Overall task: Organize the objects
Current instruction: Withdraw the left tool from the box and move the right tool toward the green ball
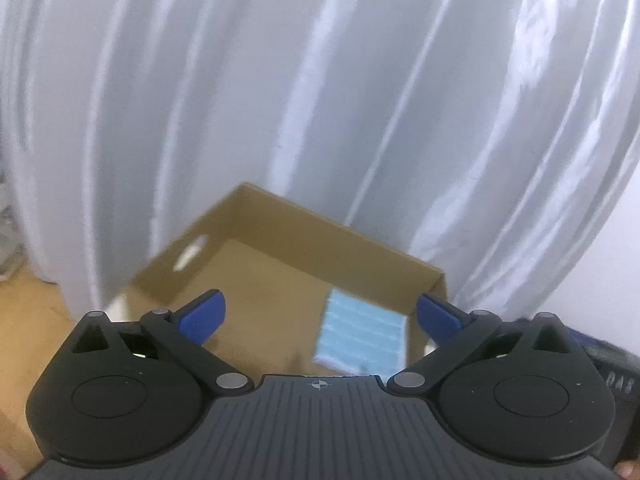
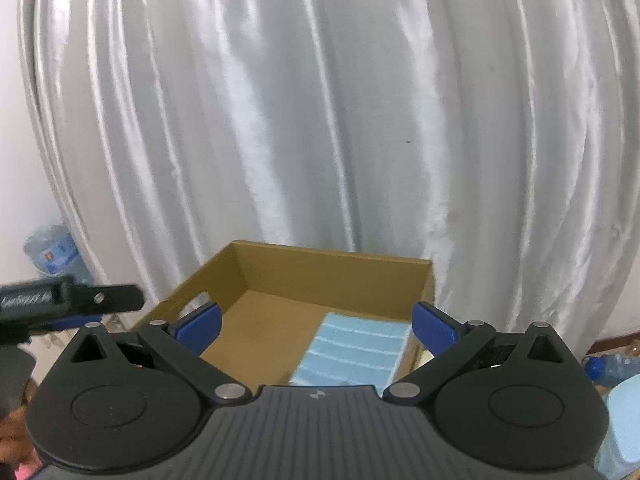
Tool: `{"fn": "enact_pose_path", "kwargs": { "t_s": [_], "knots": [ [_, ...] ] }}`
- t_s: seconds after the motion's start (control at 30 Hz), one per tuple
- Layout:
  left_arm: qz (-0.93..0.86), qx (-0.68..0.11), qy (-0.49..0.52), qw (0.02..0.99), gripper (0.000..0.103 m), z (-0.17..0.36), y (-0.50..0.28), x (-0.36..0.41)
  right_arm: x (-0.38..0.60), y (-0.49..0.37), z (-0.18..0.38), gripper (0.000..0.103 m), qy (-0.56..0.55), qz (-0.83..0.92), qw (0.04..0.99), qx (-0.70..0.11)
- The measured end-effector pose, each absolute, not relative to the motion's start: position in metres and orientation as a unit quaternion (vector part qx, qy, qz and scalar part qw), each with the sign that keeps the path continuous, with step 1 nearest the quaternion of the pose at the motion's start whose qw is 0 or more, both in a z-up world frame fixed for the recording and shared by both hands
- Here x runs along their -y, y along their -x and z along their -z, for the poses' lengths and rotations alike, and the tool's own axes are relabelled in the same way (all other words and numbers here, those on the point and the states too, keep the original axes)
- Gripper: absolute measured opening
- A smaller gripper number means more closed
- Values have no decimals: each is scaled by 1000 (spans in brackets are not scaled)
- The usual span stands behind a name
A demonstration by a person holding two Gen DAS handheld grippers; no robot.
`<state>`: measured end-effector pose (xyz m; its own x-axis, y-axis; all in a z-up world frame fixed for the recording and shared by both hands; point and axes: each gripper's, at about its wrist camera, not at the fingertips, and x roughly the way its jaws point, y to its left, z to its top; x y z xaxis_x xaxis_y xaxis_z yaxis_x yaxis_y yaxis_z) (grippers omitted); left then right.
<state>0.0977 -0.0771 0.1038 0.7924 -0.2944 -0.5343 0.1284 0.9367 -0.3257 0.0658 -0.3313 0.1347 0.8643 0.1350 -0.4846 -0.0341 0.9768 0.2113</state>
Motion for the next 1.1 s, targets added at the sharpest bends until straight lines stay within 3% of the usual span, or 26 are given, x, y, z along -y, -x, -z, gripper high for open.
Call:
{"fn": "enact_pose_path", "kwargs": {
  "t_s": [0.47,1.1],
  "knots": [
    [37,-299,179,936,103,-57,-5,-16,235,-30,-115,103,-38,-65,957,-279],
    [36,-362,165,917,103,-20,19,-27,184,-11,-99,103,35,-34,951,-307]
  ]
}}
